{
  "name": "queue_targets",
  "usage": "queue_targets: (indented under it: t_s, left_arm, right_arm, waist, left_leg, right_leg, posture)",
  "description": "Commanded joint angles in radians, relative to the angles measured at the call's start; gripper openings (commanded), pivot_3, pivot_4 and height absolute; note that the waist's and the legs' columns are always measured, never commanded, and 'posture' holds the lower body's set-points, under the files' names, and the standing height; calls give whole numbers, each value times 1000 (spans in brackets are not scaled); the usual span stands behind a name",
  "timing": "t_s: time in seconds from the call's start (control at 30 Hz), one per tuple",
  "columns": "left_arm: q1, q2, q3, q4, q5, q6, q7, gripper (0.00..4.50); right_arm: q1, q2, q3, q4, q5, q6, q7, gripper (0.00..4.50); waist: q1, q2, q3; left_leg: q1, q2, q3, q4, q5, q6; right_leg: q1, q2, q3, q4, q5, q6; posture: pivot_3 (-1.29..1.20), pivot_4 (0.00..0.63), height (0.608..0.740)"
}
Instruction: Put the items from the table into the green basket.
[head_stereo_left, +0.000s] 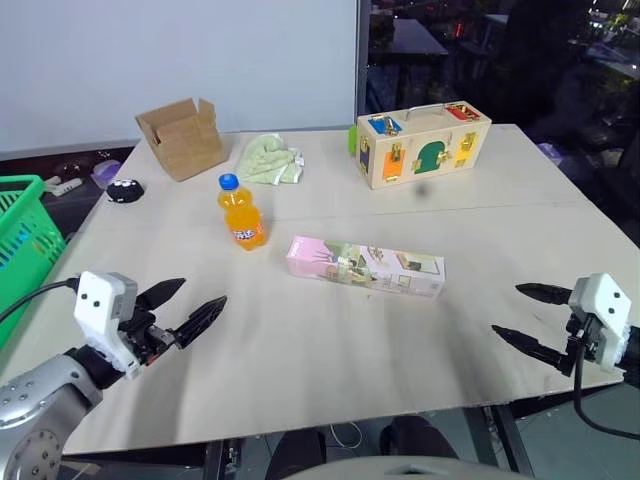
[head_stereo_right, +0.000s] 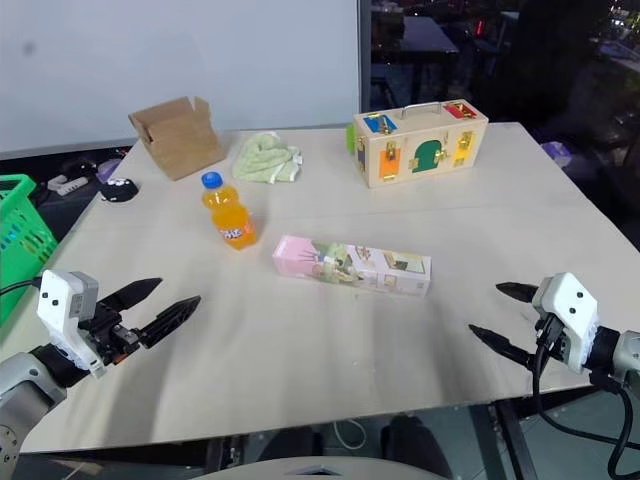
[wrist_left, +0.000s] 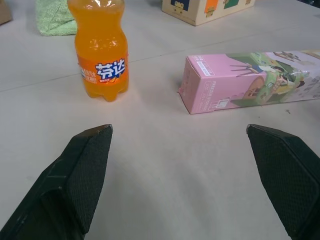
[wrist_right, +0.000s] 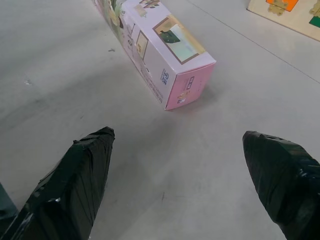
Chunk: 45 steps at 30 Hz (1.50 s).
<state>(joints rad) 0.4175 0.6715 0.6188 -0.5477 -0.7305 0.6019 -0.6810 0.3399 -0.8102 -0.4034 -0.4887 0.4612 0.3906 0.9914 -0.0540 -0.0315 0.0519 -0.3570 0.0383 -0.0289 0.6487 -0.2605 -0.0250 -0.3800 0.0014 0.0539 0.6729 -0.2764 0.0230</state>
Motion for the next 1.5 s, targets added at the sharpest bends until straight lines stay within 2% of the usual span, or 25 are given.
queue_targets:
  t_s: [0.03,0.1,0.2,0.37,0.5,0.67,0.87,1.03,1.23,1.5]
  left_arm:
    - [-48,14,-16,-26,-16,-2,3,4476]
    - [-87,8,-65,-45,-15,-3,14,4476]
    - [-105,1,-102,-62,-13,-7,5,4476]
    - [-53,24,-165,-145,-2,-42,-77,4476]
    - [-15,21,-178,-182,5,-73,-107,4476]
    - [31,17,-205,-196,49,-121,-131,4476]
    - [62,7,-216,-217,70,-148,-124,4476]
    - [71,-4,-227,-214,90,-169,-116,4476]
    - [85,-25,-255,-219,115,-190,-106,4476]
    - [83,-48,-287,-215,136,-213,-88,4476]
  right_arm:
    - [-56,9,17,18,-13,-28,-24,4381]
    - [-120,27,70,30,-17,-12,-58,4381]
    - [-202,7,122,24,39,106,-58,4381]
    - [-408,-19,288,79,-20,138,-47,4381]
    - [-590,-35,436,115,-62,191,-5,4381]
    - [-821,-35,641,258,-176,236,68,4381]
    - [-1007,5,772,460,-288,223,119,4381]
    - [-1077,47,831,589,-339,218,176,4381]
    - [-1123,89,861,650,-345,269,248,4381]
    - [-1130,155,896,780,-409,254,239,4381]
  waist:
    - [0,0,0]
    - [1,0,0]
    - [-2,1,0]
    - [-12,1,0]
    - [-1,2,1]
    - [16,4,2]
    - [36,4,3]
    - [53,5,3]
    - [69,7,4]
    - [71,8,5]
  left_leg:
    - [0,0,0,0,0,0]
    - [0,0,0,0,0,0]
    - [1,0,1,1,0,0]
    - [1,0,4,0,0,0]
    - [1,0,3,0,0,1]
    - [1,0,2,0,0,1]
    - [-1,0,2,0,0,1]
    - [-4,0,-1,0,0,1]
    - [-4,0,-1,0,0,1]
    - [-4,0,-2,0,0,1]
  right_leg:
    - [0,0,0,0,0,0]
    - [0,0,0,0,0,0]
    - [0,0,2,0,1,1]
    - [0,1,5,0,1,1]
    - [0,1,4,0,1,1]
    - [-1,1,3,-1,1,1]
    - [-1,0,2,-1,1,1]
    - [-3,0,-1,-1,4,-1]
    - [-4,0,-1,-1,5,0]
    - [-4,1,-2,-1,5,0]
  posture:
    - [-45,0,740]
    - [-40,0,740]
    - [-40,0,740]
    - [-7,0,740]
    - [20,0,740]
    - [65,0,740]
    - [110,0,740]
    - [128,0,740]
    - [145,0,740]
    - [156,0,740]
